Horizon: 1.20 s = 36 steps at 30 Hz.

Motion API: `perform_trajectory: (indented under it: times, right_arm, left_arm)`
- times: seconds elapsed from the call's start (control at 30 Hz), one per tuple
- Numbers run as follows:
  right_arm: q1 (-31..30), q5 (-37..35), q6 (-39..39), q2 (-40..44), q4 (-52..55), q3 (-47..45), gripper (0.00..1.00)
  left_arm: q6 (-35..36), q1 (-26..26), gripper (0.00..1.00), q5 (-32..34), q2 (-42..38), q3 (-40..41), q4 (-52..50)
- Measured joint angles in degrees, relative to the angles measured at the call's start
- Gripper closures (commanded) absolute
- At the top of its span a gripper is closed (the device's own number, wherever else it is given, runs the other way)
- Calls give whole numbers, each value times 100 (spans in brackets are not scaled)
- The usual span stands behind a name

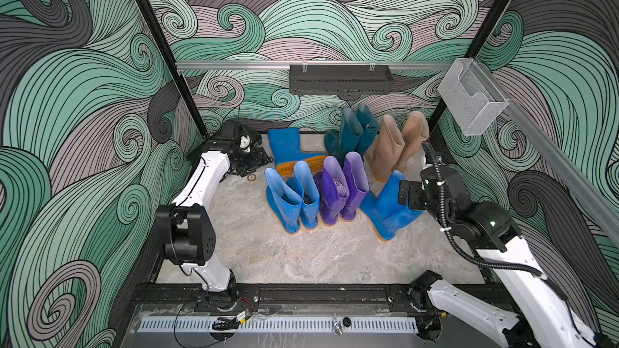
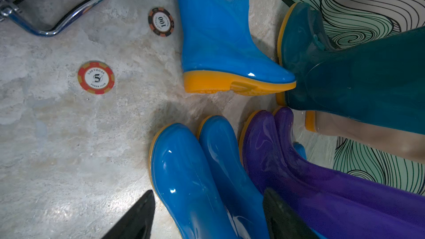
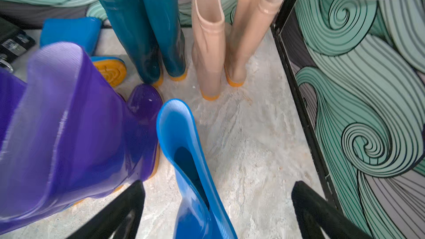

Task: Match and arrange rain boots in pairs
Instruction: Pick up the rain boot at the center of the board.

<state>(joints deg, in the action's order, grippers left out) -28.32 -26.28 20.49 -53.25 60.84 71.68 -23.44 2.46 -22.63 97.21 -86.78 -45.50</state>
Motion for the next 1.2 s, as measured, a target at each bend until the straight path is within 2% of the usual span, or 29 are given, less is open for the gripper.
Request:
perform_trajectory:
  times: [0.17, 0.27, 0.37, 0.43, 0.77, 1.03, 1.2]
  right_arm:
    - [328, 605, 7, -358, -17, -262, 3]
    - [546, 968, -2, -503, -57, -304, 12]
    - [702, 1287, 4, -555, -177, -393, 29]
    - [782, 1486, 7, -562, -273, -428, 45]
    - [881, 2118, -68, -656, -422, -433, 98]
    - [975, 2162, -55, -579, -299, -380, 100]
    - [997, 2236, -52, -566, -22, -116, 100]
  left_arm:
    - [162, 0, 22, -9, 811, -457, 2]
    - [197, 0, 22, -37, 1071, -546, 13]
    - [212, 0, 22, -52, 1123, -575, 2]
    - [243, 0, 22, -55, 1156, -688, 15]
    - [243, 26, 22, -70, 1443, -940, 55]
    - [245, 26, 21, -70, 1506, -975, 50]
    - [245, 26, 20, -35, 1932, -1311, 52]
